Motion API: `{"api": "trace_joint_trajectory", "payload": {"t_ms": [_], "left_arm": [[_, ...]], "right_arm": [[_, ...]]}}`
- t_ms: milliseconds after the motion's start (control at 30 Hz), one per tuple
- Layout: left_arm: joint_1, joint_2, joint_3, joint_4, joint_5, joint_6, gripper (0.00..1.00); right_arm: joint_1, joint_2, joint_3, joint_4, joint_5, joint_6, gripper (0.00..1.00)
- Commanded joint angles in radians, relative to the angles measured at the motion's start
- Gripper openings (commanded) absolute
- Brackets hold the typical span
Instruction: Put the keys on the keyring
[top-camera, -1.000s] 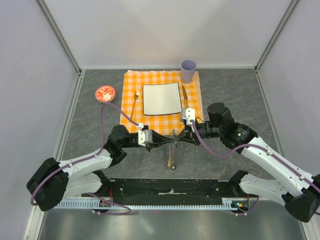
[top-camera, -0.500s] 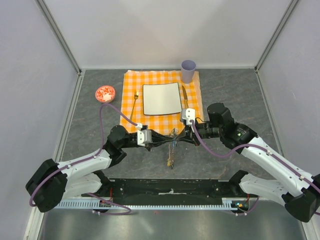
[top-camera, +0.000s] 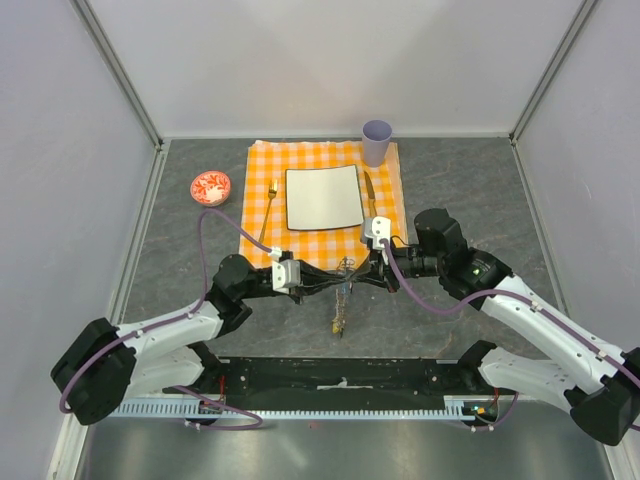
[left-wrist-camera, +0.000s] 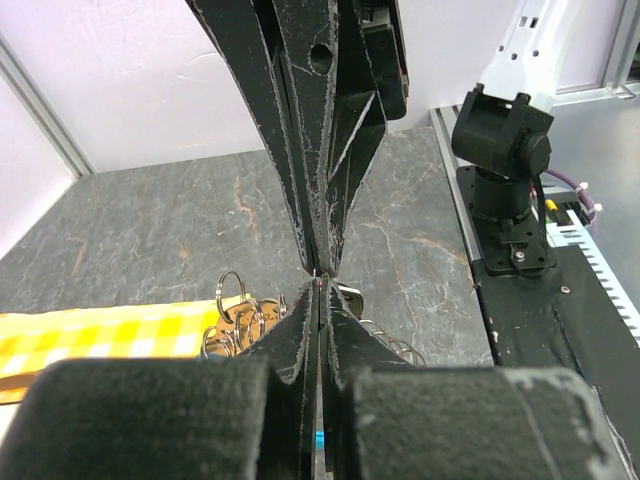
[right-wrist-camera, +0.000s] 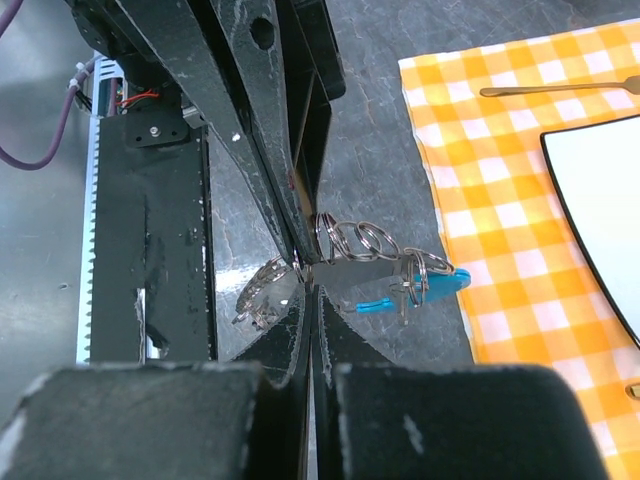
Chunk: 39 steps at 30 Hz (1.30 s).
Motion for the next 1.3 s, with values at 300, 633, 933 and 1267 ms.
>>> {"api": "trace_joint_trajectory", "payload": {"t_ms": [300,633,933,1267], "left_arm": [[-0.002,-0.06,-0.01,0.127,-0.094,0.009,0.02],[-0.002,-0.035,-0.006,0.136,-0.081,0.0,0.02],[-0.001,-0.037,-0.006,0.144,-0.08,-0.007,0.02],[-0.001,-0.047,-0.009,0.15,-0.077,-0.014,0.02]], "right_arm": [[0.003,-0.024,0.009,-0.039,0.092,-0.027,0.0],[0.001,-0.084,0.006,0.063,0.029,0.01,0.0],[0.003,-0.073,-0.008,0.101,0.004,0.026,0.0],[0.003,-0.058,-0.023,0.1,0.023,0.026,0.0]]}}
